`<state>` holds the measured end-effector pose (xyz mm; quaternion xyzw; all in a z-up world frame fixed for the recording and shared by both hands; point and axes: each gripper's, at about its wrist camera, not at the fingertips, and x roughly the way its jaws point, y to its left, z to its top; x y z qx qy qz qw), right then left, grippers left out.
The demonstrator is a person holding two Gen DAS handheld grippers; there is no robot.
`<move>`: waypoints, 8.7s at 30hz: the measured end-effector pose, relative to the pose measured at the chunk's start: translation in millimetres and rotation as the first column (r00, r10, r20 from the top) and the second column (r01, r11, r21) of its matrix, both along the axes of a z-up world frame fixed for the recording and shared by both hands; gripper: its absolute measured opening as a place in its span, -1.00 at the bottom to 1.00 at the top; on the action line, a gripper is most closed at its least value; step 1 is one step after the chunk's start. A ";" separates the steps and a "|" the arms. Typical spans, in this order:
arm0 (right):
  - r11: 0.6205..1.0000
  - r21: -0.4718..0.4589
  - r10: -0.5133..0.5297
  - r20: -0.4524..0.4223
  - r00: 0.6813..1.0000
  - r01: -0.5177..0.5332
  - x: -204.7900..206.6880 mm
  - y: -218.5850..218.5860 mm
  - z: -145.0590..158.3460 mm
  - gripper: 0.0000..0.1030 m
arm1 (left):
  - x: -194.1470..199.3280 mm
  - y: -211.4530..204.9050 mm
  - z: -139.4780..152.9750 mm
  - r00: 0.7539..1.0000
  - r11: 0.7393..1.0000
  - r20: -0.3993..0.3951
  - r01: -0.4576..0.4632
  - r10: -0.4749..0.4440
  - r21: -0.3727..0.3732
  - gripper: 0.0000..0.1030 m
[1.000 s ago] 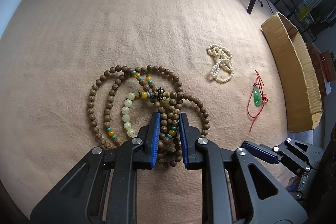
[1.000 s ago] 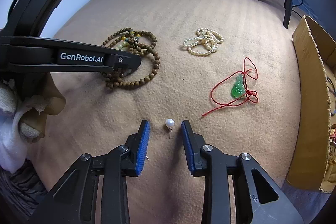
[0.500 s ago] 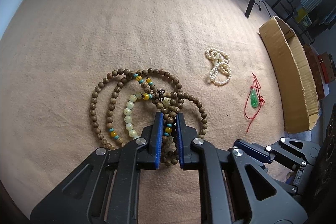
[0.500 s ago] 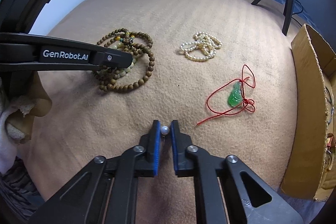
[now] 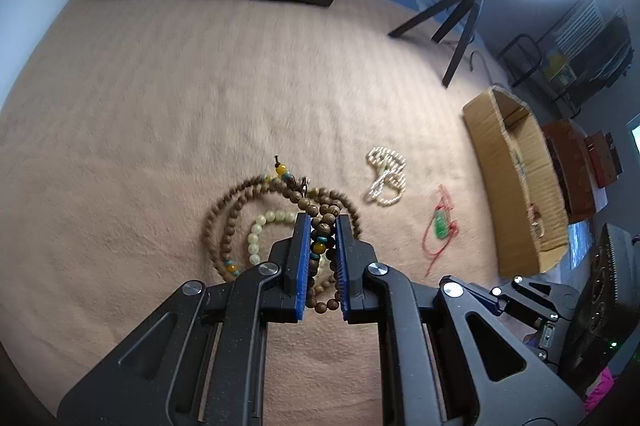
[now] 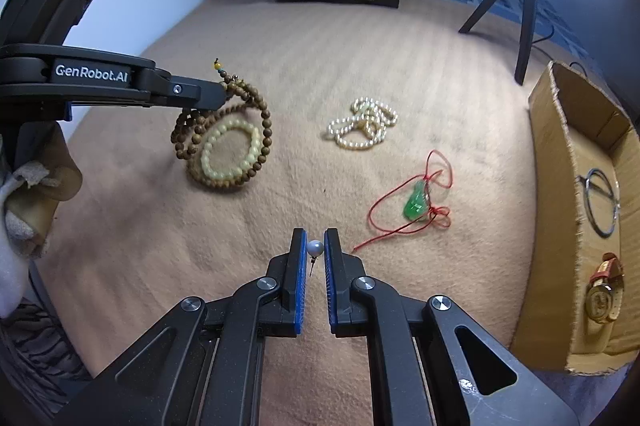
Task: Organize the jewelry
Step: 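Lift and carry the bead strands and pearl earring over the cardboard box with both tools, then open the left tool to drop the beads while the right tool releases the earring, then move both open tools back toward the pale bead bracelet on the blanket, then grasp the pale bead bracelet with the left tool while the right tool grasps the green jade pendant, then lift and carry the bracelet and jade pendant over the cardboard box with both tools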
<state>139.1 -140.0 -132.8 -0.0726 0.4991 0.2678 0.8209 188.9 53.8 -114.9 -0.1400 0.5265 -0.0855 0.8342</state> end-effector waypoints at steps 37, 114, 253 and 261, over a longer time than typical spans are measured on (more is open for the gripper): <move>0.960 0.129 -0.269 0.178 0.946 0.249 15.1 -128.5 100.7 -0.86 | -8.7 -97.1 115.2 0.949 0.973 0.275 0.196 -0.157 -0.119 -0.80; 0.924 0.016 -0.383 0.044 0.923 0.383 10.7 -214.0 45.1 0.04 | 36.0 -248.6 59.2 0.914 0.925 0.197 0.374 -0.354 -0.070 -0.45; 0.970 0.029 -0.242 0.037 0.970 0.241 57.5 -75.9 43.3 -0.90 | 0.2 -35.3 37.1 0.985 0.993 0.127 0.109 -0.112 0.032 -0.89; 0.958 0.047 -0.287 0.087 0.954 0.284 55.0 -107.4 68.2 -0.90 | 0.1 -62.7 56.3 0.973 0.988 0.172 0.153 -0.153 0.008 -0.90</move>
